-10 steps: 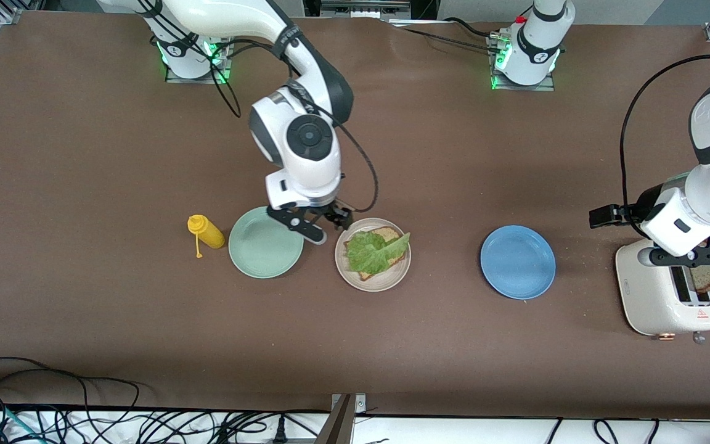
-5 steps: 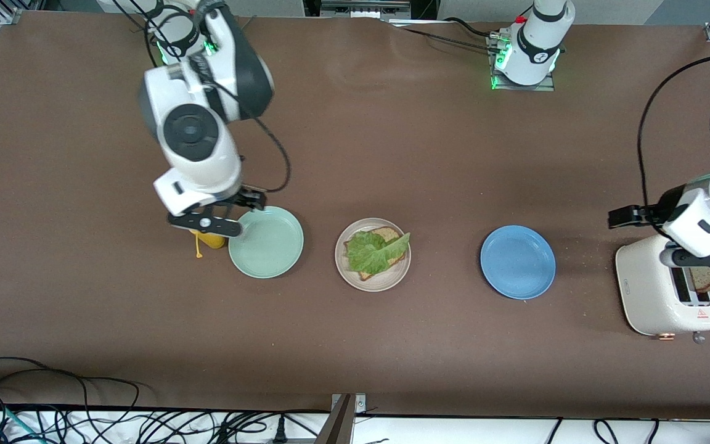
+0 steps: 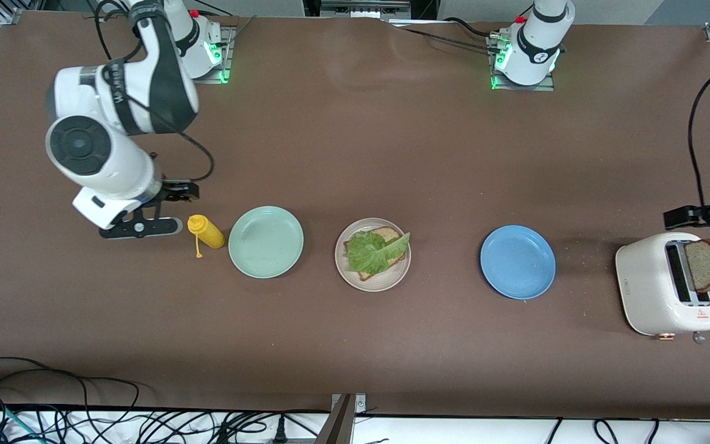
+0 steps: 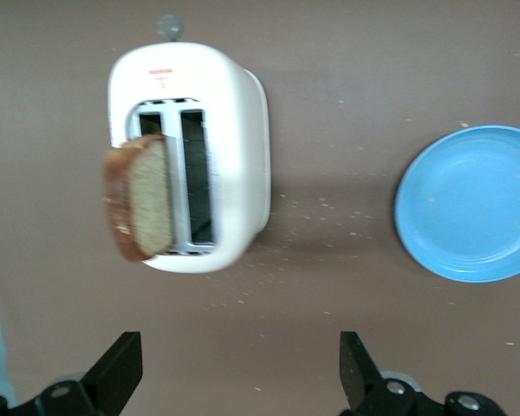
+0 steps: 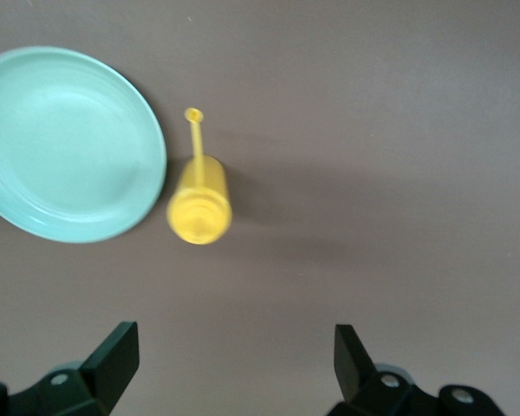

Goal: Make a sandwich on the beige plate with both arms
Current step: 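Move the right gripper back toward the yellow bottle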

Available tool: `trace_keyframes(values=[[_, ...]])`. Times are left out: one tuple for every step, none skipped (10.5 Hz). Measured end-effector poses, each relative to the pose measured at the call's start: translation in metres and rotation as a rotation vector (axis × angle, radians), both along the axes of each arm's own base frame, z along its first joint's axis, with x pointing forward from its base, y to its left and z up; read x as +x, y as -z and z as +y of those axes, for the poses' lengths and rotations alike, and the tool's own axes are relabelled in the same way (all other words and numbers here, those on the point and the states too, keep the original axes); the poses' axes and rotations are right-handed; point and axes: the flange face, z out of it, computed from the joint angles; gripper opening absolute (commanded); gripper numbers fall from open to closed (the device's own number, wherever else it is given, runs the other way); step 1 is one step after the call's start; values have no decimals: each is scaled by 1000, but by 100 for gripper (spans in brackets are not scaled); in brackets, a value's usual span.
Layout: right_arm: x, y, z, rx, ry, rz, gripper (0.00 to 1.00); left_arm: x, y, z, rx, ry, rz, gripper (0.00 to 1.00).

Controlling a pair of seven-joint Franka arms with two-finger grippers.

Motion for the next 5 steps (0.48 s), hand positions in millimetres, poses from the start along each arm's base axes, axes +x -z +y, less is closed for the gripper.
trace_keyframes(values=[[2, 2, -22, 39, -38, 18, 100, 0, 3, 26, -1, 11, -17, 100], [3, 6, -47, 115, -73, 36, 100, 1, 10, 50, -1, 17, -38, 100], [4, 12, -78, 205, -98, 50, 100, 3, 20, 68, -1, 26, -55, 100], [3, 21, -111, 283, -119, 58, 100, 6, 30, 80, -1, 31, -66, 99], [0, 31, -144, 356, -147, 62, 100, 9, 40, 89, -1, 35, -76, 98]])
